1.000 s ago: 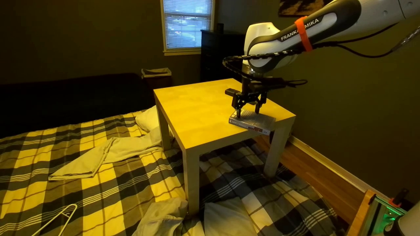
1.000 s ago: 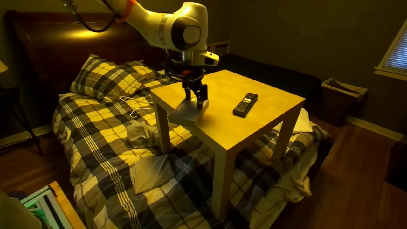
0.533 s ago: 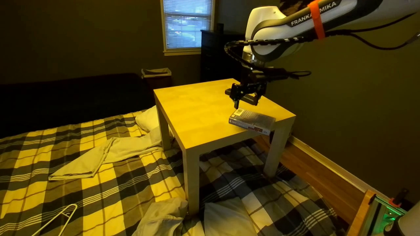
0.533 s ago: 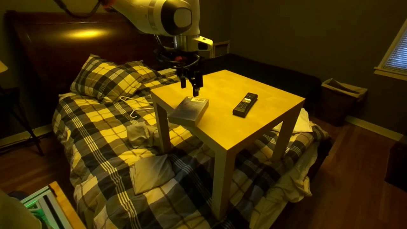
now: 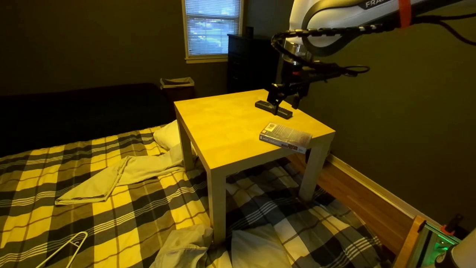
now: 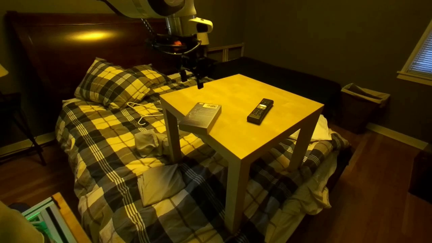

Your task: Slide the book backwards towards the edge of the table

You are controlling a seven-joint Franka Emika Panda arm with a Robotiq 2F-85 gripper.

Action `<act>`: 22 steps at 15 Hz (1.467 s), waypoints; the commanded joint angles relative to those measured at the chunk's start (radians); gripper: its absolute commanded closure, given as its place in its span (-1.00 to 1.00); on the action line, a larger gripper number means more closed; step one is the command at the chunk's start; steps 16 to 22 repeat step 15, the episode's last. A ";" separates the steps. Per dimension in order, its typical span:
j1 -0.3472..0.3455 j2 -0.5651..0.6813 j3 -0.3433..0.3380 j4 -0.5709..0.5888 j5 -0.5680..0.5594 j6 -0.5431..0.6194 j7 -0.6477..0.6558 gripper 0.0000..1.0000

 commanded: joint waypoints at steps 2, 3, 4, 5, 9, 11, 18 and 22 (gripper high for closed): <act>-0.020 -0.140 -0.006 -0.090 0.022 -0.038 -0.072 -1.00; -0.022 -0.161 -0.006 -0.102 0.022 -0.041 -0.082 -1.00; -0.024 -0.183 -0.006 -0.113 0.024 -0.050 -0.087 -1.00; -0.026 -0.204 -0.004 -0.127 0.024 -0.051 -0.082 -1.00; -0.034 -0.195 0.007 -0.107 0.010 -0.038 -0.069 -1.00; -0.034 -0.194 0.008 -0.104 0.010 -0.038 -0.068 -1.00; -0.035 -0.187 0.008 -0.104 0.009 -0.038 -0.068 -1.00; -0.035 -0.187 0.008 -0.104 0.009 -0.038 -0.068 -1.00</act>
